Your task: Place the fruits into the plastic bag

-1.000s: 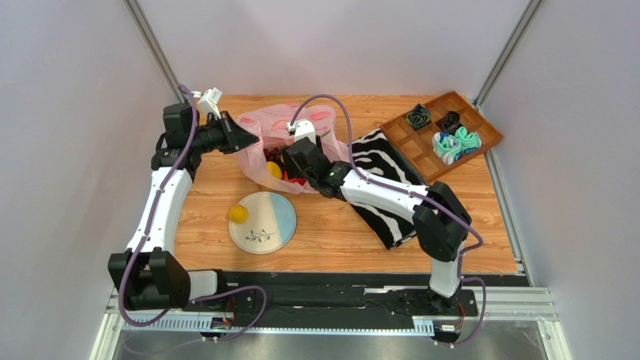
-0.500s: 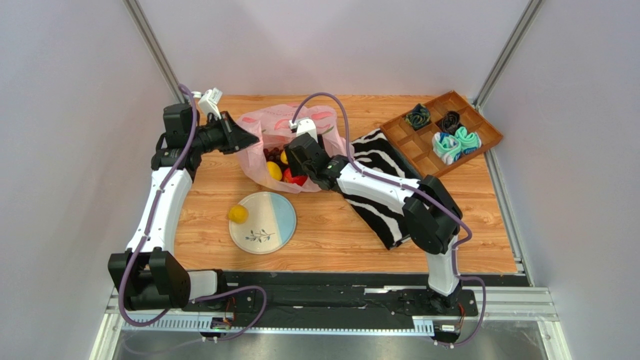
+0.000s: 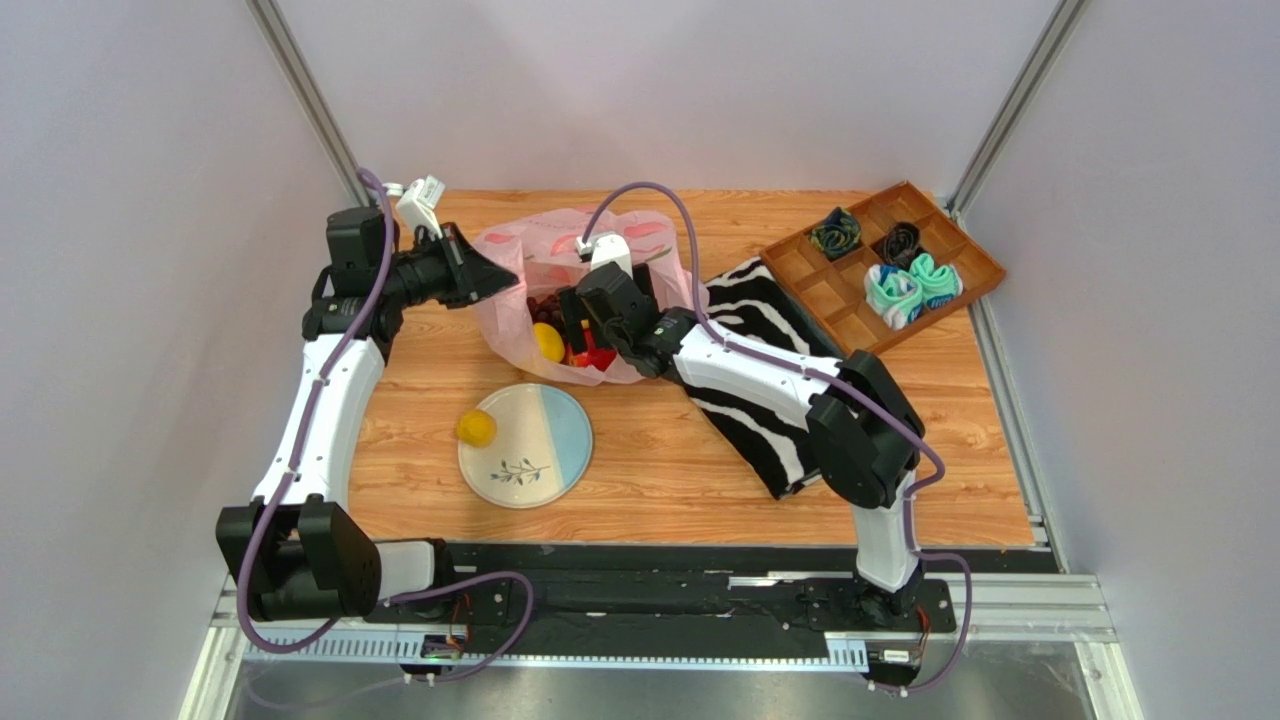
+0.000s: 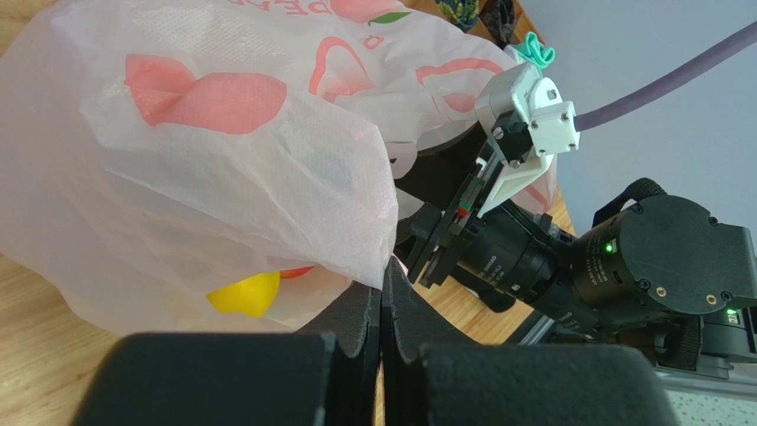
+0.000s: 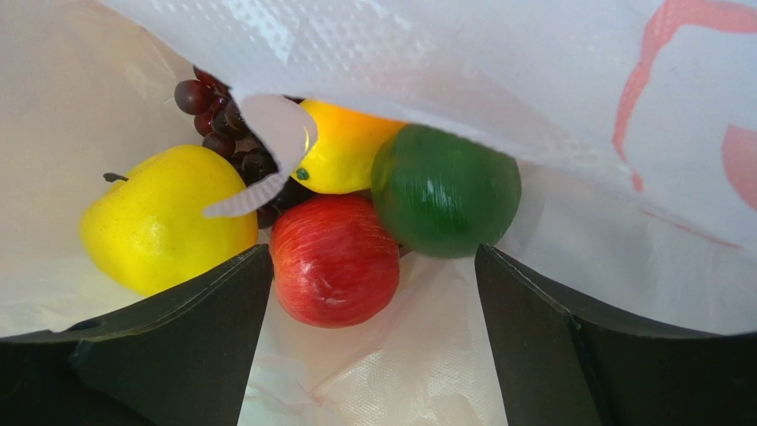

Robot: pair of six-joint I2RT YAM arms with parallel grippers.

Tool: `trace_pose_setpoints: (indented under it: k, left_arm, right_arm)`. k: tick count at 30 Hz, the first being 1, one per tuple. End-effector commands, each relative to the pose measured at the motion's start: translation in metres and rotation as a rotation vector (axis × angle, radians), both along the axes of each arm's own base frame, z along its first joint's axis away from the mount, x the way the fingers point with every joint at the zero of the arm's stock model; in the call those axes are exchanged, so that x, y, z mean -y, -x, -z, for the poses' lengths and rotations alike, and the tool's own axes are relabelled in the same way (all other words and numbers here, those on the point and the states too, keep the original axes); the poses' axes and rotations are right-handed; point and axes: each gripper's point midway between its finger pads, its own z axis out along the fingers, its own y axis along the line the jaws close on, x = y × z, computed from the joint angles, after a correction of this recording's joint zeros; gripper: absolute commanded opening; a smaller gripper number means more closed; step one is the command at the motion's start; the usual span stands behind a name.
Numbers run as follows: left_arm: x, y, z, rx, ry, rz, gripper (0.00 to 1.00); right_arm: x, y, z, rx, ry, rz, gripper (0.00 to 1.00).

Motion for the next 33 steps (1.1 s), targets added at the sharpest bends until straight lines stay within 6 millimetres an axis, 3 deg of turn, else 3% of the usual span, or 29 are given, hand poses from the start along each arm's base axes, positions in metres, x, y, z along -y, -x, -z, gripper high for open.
trace_pose_setpoints:
  k: [1, 3, 7, 8, 10, 11, 13, 14, 15, 17, 18, 22, 26, 28, 33]
  left_arm:
    - [0.001, -0.003, -0.016, 0.055, -0.009, 0.012, 0.00]
    - [0.002, -0.002, -0.016, 0.057, -0.008, 0.014, 0.00]
    - [0.002, -0.002, -0.016, 0.058, -0.009, 0.015, 0.00]
    - [0.001, -0.002, -0.016, 0.057, -0.009, 0.012, 0.00]
    - [0.001, -0.002, -0.016, 0.055, -0.008, 0.013, 0.00]
    - [0.001, -0.003, -0.015, 0.054, -0.008, 0.013, 0.00]
    - [0.001, -0.003, -0.016, 0.058, -0.011, 0.011, 0.00]
    - [0.000, -0.003, -0.016, 0.056, -0.011, 0.009, 0.00]
    - [0.000, -0.003, -0.016, 0.057, -0.012, 0.008, 0.00]
    - [0.000, -0.003, -0.016, 0.057, -0.011, 0.009, 0.00]
    - [0.000, -0.003, -0.016, 0.057, -0.012, 0.008, 0.00]
    - [0.001, -0.003, -0.015, 0.057, -0.014, 0.009, 0.00]
    - [0.000, -0.003, -0.016, 0.058, -0.014, 0.007, 0.00]
    - [0.001, -0.003, -0.015, 0.056, -0.015, 0.009, 0.00]
    - [0.000, -0.004, -0.013, 0.049, -0.019, 0.004, 0.00]
  right_arm:
    - [-0.006, -0.009, -0.020, 0.035, -0.042, 0.006, 0.89]
    - [-0.008, -0.007, -0.022, 0.039, -0.056, -0.009, 0.88]
    - [-0.018, 0.010, -0.046, 0.067, -0.115, -0.139, 0.84]
    - [-0.024, 0.022, -0.072, 0.100, -0.166, -0.196, 0.83]
    - [-0.026, 0.042, -0.082, 0.129, -0.166, -0.265, 0.82]
    - [-0.023, 0.053, -0.115, 0.180, -0.213, -0.291, 0.82]
    - [-0.016, 0.072, -0.127, 0.200, -0.223, -0.328, 0.82]
    - [-0.008, 0.082, -0.149, 0.228, -0.262, -0.340, 0.82]
    - [0.000, 0.087, -0.158, 0.238, -0.278, -0.334, 0.82]
    - [0.021, 0.089, -0.158, 0.241, -0.257, -0.276, 0.82]
    - [0.035, 0.093, -0.173, 0.266, -0.265, -0.254, 0.82]
    - [0.079, 0.094, -0.168, 0.275, -0.169, -0.125, 0.82]
    - [0.114, 0.086, -0.140, 0.237, -0.075, -0.022, 0.84]
    - [0.122, 0.077, -0.127, 0.195, -0.081, 0.011, 0.82]
    - [0.120, 0.069, -0.098, 0.114, -0.091, -0.005, 0.76]
